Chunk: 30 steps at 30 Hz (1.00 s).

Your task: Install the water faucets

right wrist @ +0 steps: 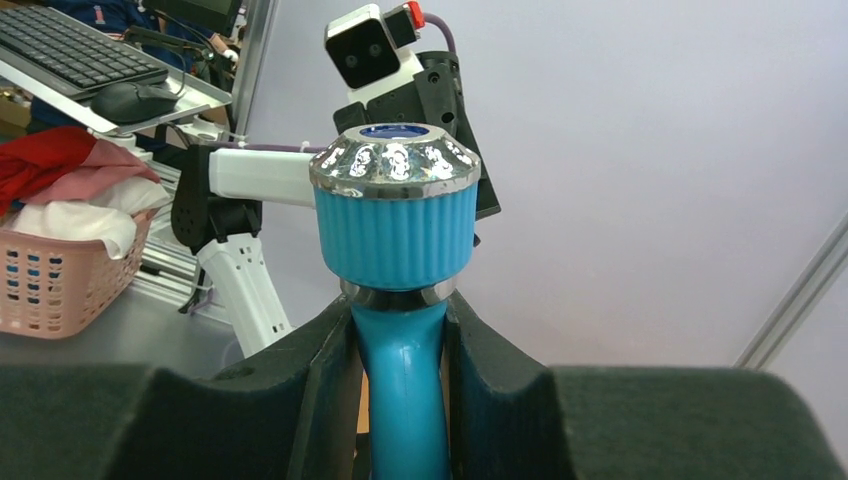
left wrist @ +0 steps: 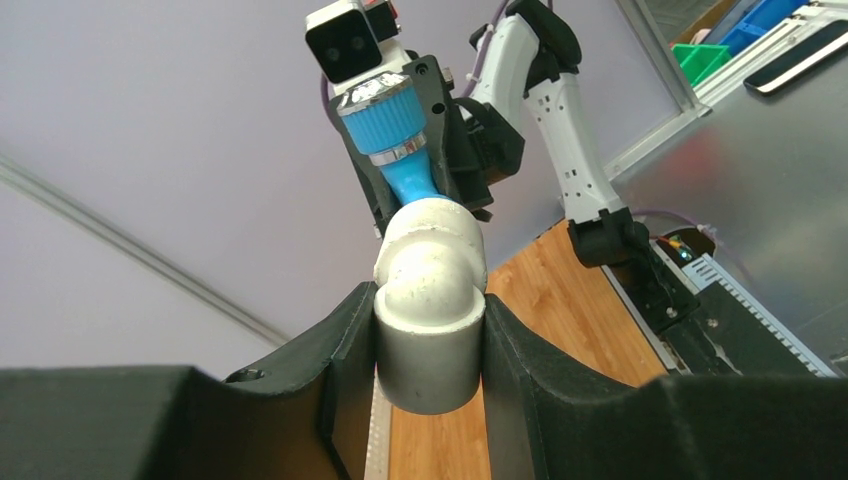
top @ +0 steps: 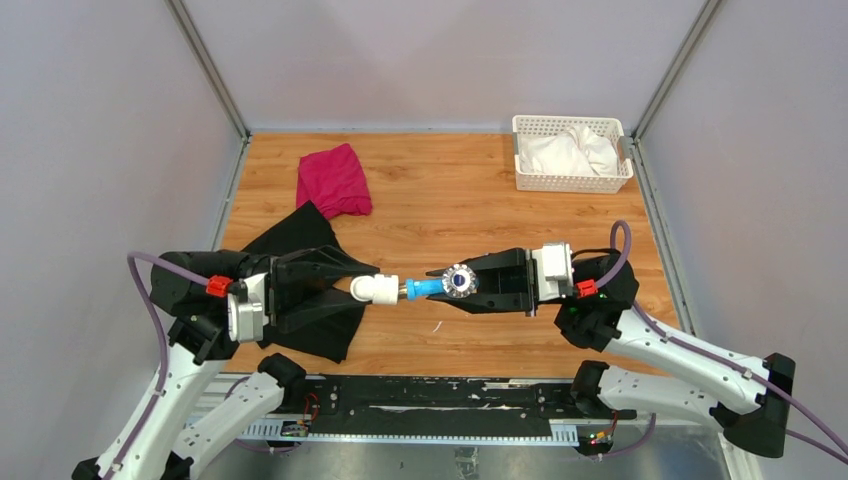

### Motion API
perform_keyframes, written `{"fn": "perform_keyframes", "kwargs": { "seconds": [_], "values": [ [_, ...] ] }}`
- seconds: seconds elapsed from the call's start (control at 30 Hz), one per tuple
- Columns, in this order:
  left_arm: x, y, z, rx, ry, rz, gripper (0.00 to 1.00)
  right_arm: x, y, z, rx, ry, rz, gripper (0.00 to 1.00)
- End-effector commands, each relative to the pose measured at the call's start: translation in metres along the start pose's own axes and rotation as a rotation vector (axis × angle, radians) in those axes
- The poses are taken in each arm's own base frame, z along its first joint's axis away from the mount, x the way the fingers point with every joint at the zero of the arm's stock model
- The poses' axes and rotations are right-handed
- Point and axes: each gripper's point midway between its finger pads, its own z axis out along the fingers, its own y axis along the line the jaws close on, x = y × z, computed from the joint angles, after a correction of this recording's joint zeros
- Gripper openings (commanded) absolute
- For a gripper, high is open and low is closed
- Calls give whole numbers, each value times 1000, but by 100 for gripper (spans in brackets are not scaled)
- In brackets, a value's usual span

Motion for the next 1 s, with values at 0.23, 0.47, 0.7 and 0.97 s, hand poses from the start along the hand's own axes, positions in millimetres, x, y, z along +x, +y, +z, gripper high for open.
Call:
{"fn": "perform_keyframes", "kwargs": {
  "seconds": [0.23,0.47,0.7,0.97],
  "values": [
    [5,1,1,-8,1,-10,0,-2,-11,11,70,-20,-44,0],
    [6,8,0,-54,9,6,0,9,-12,13,126,-13,-12,0],
    [9,20,0,-119,21,19,0,17,-20,7,203,0,35,0],
    [15,19,1,-115,8,6,0,24,-15,8,193,31,125,0]
  ]
}}
